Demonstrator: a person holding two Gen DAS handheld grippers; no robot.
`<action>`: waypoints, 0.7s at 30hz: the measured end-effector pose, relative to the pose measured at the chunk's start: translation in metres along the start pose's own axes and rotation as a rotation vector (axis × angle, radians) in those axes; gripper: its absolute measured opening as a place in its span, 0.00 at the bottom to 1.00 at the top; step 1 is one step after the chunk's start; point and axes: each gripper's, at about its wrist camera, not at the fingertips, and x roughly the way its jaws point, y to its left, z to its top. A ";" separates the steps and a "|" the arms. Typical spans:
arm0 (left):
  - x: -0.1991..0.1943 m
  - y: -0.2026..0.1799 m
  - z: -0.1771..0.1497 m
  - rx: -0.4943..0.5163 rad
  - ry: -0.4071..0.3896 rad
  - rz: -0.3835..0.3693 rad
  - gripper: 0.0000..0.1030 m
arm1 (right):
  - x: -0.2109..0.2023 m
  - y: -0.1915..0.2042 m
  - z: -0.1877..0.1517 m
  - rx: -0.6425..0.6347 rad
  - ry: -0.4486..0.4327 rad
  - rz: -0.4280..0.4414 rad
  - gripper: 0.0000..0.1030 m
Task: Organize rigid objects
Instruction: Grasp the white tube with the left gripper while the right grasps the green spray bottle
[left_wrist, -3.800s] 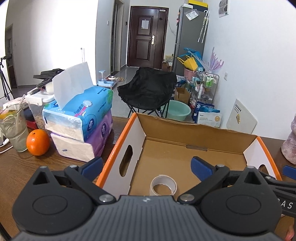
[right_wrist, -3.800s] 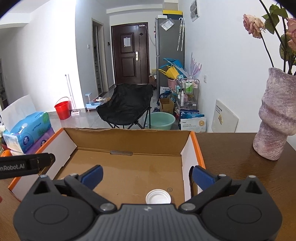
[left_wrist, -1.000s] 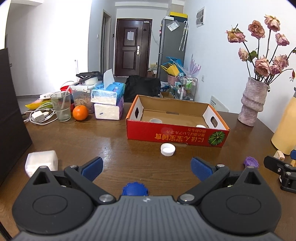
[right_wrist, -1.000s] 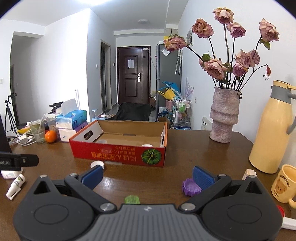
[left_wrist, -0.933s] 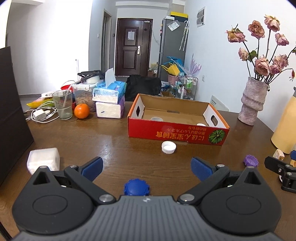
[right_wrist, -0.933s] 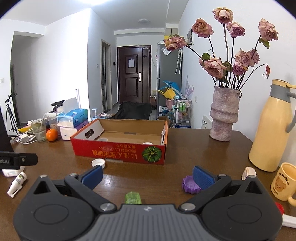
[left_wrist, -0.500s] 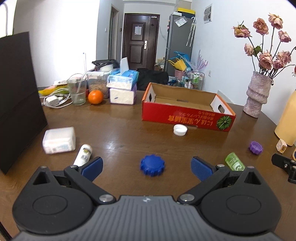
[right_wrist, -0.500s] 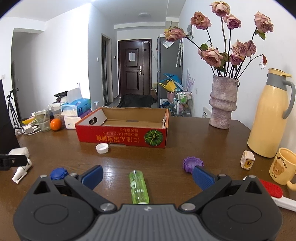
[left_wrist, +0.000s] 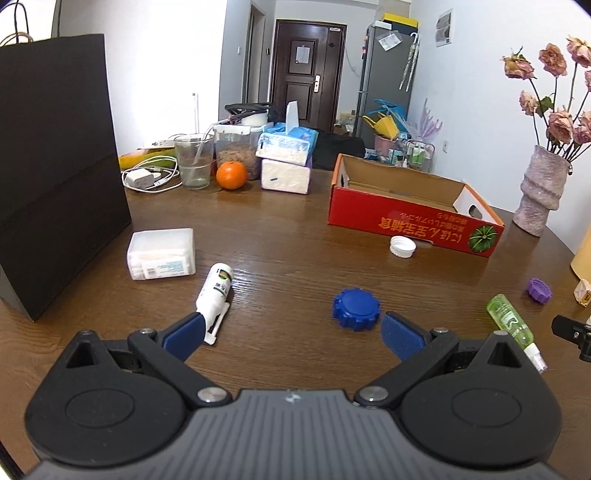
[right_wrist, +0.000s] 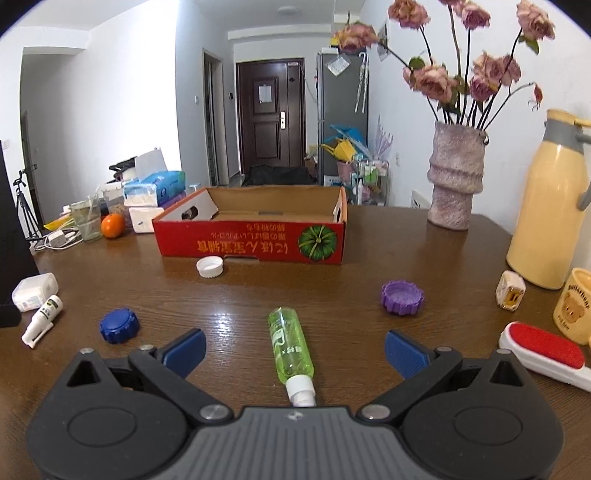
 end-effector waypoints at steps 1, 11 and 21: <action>0.001 0.002 0.000 -0.002 0.001 0.002 1.00 | 0.004 0.000 -0.001 -0.003 0.005 0.000 1.00; 0.016 0.021 0.002 -0.020 0.018 0.025 1.00 | 0.055 0.007 -0.005 -0.057 0.116 -0.002 0.88; 0.039 0.042 0.007 -0.025 0.042 0.072 1.00 | 0.105 0.002 -0.004 -0.047 0.217 -0.012 0.48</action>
